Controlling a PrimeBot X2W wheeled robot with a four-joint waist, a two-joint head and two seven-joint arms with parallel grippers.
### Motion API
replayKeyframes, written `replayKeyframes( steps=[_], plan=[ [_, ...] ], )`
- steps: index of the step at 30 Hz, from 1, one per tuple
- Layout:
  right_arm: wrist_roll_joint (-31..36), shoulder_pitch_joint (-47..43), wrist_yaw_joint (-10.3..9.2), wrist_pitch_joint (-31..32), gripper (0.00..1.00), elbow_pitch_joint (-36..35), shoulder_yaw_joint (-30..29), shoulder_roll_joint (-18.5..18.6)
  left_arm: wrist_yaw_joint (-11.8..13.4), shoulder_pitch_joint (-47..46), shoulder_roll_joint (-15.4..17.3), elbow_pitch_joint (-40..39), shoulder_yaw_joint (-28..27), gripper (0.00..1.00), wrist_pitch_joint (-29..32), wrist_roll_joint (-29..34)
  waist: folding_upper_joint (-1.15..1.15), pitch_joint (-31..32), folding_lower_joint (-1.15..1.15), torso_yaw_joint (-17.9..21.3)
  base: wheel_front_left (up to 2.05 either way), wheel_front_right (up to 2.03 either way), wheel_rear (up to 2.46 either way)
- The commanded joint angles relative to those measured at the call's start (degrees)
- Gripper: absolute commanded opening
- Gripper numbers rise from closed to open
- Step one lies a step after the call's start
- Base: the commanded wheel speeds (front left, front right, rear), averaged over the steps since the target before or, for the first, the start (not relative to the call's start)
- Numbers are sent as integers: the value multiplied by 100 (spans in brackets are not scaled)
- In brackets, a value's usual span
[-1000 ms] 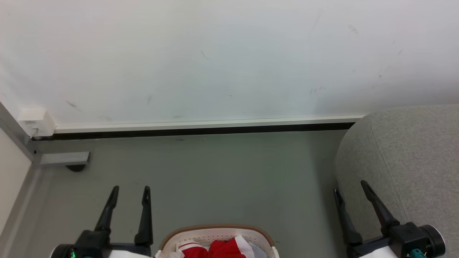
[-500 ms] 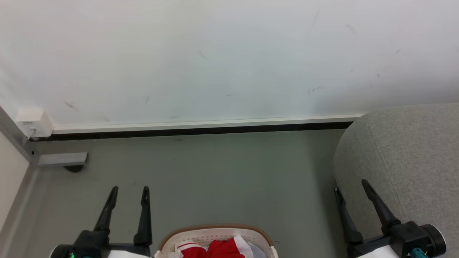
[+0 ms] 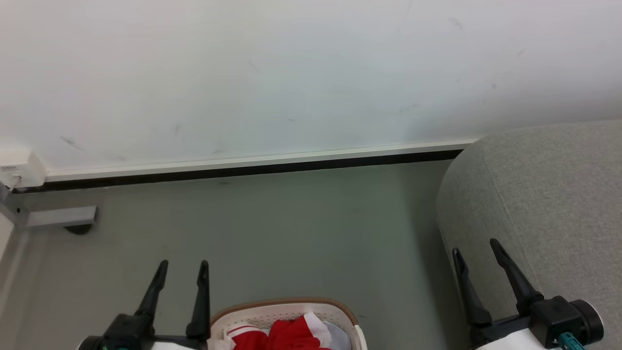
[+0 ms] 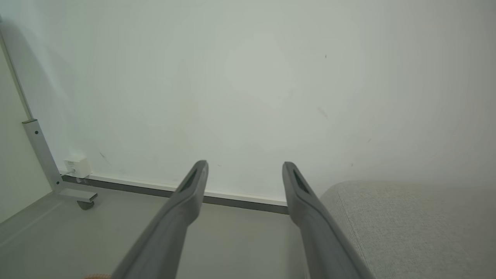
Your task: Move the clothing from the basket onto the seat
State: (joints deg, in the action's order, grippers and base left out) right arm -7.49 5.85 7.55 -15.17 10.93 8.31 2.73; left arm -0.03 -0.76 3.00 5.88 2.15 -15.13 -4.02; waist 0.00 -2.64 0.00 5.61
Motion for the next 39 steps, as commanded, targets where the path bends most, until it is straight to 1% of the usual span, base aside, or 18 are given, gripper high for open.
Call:
replayKeyframes(
  steps=[1, 7, 16, 18, 22, 28, 31, 35, 39],
  plan=[
    [-58, 82, -12, 2, 100, 5, -2, 28, -50, -41, 16, 101, 16, 100, -4, -46, 0, -79, 0, 113, 0, 0, 0],
    [-92, 133, -12, 2, 100, -24, -40, 28, -192, -155, 81, 501, 44, 100, -4, -73, 0, -278, 0, 349, 0, 0, 0],
    [-185, 307, -12, 3, 100, -156, -157, 27, -491, -649, 203, 1515, 238, 100, 100, -237, 0, -877, 0, 793, 0, 0, 0],
    [-227, 375, -12, 2, 100, -216, -194, 25, -534, -802, 196, 1730, 246, 100, 230, -350, 0, -1062, 0, 885, 0, 0, 0],
    [-304, 489, -12, 3, 100, -330, -257, 24, -626, -1192, 268, 2071, 416, 100, 557, -375, 0, -1472, 0, 1043, 0, 0, 0],
    [-478, 741, -12, 3, 100, -530, -327, 22, -713, -1789, 465, 2706, 788, 100, 1146, -437, 0, -2078, 0, 1270, 0, 0, 0],
    [-541, 840, -12, 3, 100, -604, -395, 22, -740, -2045, 590, 3083, 1014, 100, 1290, -449, 0, -2328, 0, 1378, 0, 0, 0],
    [-590, 964, -12, 3, 100, -667, -473, 18, -742, -2391, 669, 3704, 1279, 100, 1546, -653, 0, -2645, 0, 1472, 0, 0, 0],
    [-654, 1103, -12, 3, 100, -774, -391, 17, -745, -2779, 799, 4259, 1576, 100, 1789, -922, 0, -3042, 0, 1627, 0, 0, 0]
  ],
)
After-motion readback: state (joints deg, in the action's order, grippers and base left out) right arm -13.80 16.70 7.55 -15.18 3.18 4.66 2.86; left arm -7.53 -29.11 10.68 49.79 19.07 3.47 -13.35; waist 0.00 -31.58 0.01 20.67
